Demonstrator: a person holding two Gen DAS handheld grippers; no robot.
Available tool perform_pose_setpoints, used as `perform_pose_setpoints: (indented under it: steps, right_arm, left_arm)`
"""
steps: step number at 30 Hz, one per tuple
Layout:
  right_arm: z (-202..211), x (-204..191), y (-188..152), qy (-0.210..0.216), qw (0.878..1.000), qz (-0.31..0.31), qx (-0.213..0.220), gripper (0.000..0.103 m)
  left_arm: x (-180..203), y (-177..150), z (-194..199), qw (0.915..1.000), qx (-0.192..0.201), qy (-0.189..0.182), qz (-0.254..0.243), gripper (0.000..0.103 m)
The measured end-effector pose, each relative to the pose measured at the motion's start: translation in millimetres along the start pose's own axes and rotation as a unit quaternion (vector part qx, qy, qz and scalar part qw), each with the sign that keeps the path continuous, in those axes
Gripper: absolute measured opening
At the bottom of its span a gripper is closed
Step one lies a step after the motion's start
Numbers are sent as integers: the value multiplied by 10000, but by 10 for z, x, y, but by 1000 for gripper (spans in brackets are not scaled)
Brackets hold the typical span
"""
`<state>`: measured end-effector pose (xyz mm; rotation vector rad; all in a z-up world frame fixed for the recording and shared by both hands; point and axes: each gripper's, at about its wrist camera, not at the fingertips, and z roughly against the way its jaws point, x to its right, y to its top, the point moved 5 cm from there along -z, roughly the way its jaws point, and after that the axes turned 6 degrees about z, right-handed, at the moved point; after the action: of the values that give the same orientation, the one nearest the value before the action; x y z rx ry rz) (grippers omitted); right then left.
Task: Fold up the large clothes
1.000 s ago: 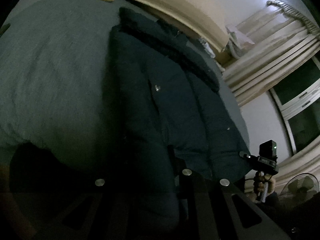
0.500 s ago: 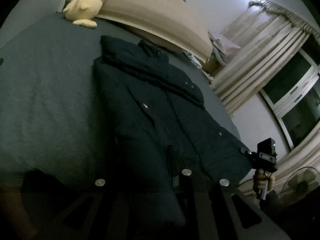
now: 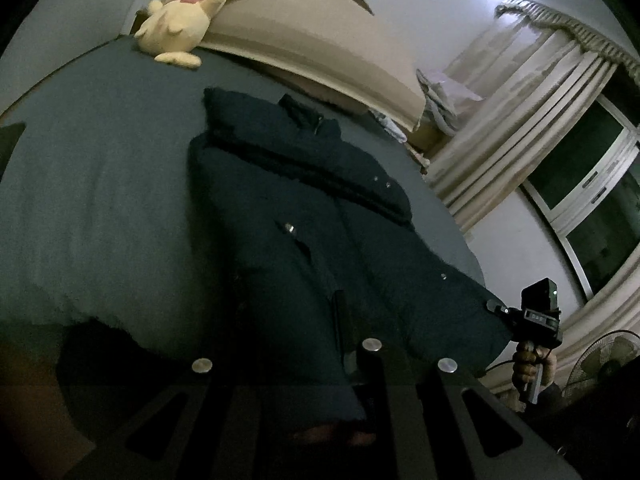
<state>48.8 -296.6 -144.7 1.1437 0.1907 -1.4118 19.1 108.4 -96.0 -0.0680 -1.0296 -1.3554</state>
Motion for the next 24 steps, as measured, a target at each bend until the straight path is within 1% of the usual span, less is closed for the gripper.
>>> perform_pose_setpoints:
  steps: [6,11,20,24]
  right_arm:
    - [105,-83,265,178,9990,137,382,8]
    - [163,-157,425,247,9977,200,600,8]
    - [298,-323,376,229,9964,380,722,8]
    - [401,-378,371,231,9955,443,807,8]
  left_arm:
    - [104,275,10,9994,313,-128,-63,7]
    - [140,423,-3,9988,480,-50,-32,7]
    - [241,221,185,9979,573,-66,-279,7]
    - [323,207,292,9972,643,-179,-334,7]
